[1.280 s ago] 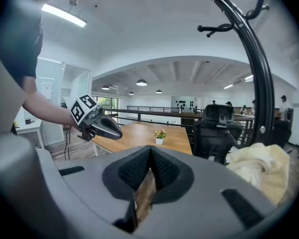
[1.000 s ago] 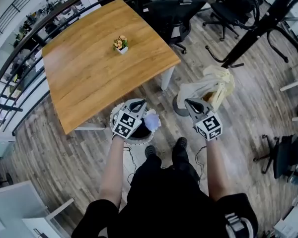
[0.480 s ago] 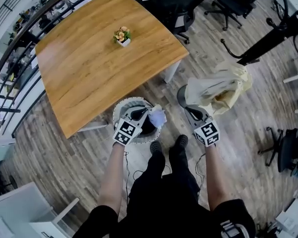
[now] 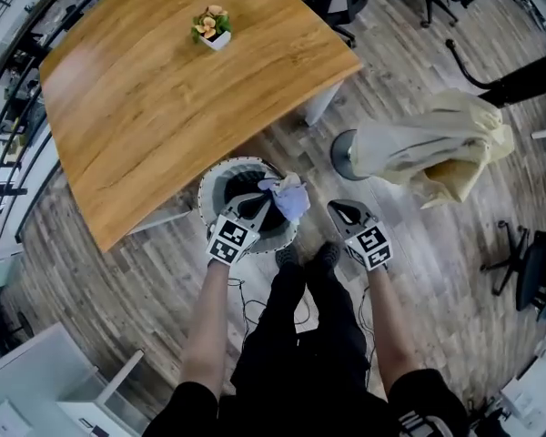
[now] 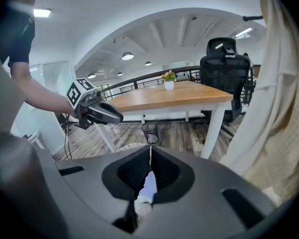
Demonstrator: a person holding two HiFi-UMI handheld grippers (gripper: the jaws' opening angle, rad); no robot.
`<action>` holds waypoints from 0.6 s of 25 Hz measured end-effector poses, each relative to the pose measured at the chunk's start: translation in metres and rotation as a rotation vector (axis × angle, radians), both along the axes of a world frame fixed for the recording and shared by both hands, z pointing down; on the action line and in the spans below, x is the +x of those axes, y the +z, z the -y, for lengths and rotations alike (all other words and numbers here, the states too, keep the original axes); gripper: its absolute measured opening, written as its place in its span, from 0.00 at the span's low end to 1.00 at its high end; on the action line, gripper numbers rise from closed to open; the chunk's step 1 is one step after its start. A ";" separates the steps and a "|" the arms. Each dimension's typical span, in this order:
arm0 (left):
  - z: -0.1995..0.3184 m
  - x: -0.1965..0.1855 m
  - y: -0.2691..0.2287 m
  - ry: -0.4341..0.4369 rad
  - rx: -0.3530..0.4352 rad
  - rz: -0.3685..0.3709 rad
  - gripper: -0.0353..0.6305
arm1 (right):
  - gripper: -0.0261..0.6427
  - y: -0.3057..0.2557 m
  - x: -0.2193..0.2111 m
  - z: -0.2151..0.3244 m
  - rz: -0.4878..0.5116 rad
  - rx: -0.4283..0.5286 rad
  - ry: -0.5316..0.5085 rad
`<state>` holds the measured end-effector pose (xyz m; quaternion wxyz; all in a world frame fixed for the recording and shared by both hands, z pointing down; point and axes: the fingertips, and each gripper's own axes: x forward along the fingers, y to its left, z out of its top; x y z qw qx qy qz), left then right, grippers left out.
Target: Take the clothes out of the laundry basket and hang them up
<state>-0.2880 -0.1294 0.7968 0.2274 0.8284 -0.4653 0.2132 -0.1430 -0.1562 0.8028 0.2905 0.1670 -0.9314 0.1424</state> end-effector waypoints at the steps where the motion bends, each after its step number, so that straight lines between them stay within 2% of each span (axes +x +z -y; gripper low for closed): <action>1: 0.001 0.000 0.011 -0.003 -0.004 0.002 0.09 | 0.06 0.013 -0.002 -0.003 -0.004 -0.010 -0.010; 5: 0.000 0.002 0.063 0.013 -0.013 0.049 0.10 | 0.09 0.070 -0.008 -0.013 -0.021 -0.028 -0.058; 8: -0.005 0.006 0.115 0.078 -0.040 0.128 0.11 | 0.12 0.113 -0.011 -0.017 -0.038 -0.030 -0.090; 10: -0.009 0.012 0.152 0.122 -0.073 0.161 0.16 | 0.16 0.139 -0.015 -0.022 -0.061 -0.026 -0.131; 12: -0.011 0.018 0.183 0.139 -0.098 0.167 0.22 | 0.18 0.167 -0.016 -0.029 -0.085 -0.025 -0.171; 15: -0.008 0.023 0.220 0.140 -0.111 0.158 0.24 | 0.20 0.220 -0.014 -0.038 -0.153 -0.017 -0.233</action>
